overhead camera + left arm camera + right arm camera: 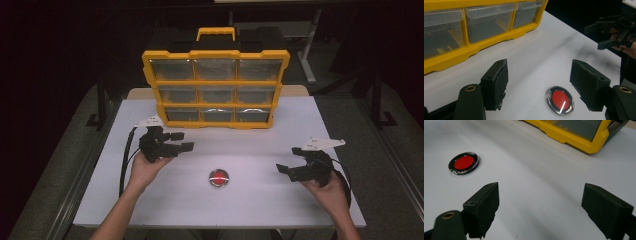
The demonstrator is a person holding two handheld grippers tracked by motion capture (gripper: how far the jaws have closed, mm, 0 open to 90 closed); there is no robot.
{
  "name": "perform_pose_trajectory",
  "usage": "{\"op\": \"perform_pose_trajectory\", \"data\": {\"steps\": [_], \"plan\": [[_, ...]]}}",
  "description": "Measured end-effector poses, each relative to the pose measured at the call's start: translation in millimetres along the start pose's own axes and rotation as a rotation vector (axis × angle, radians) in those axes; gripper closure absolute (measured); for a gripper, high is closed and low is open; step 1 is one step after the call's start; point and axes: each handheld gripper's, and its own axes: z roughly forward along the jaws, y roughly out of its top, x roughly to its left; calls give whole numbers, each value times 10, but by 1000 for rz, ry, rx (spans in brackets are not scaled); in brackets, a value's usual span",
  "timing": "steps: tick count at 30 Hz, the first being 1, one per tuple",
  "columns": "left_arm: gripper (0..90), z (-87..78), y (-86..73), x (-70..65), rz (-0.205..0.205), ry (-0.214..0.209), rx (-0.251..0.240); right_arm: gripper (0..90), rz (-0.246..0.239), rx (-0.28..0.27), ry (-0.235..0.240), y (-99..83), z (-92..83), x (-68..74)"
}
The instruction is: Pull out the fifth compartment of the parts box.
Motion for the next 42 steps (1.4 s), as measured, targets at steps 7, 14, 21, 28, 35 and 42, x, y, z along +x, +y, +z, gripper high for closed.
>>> {"op": "perform_pose_trajectory", "data": {"steps": [7,14,21,28,35,42], "plan": [[292,96,85,6,-38,18,-30,137,2,4,-1,-4,6,-4],[289,208,192,4,-72,55,-47,138,-3,5,0,-6,9,-1],[315,316,313,75,-169,-10,-99,138,-5,4,4,-5,24,5],[360,407,411,137,-255,-27,-156,137,-3,2,8,-3,22,6],[410,498,500,216,-340,-45,-231,138,-4,0,11,-2,25,9],[469,596,628,250,-419,-41,-295,138,-9,-4,14,-1,25,8]]}}
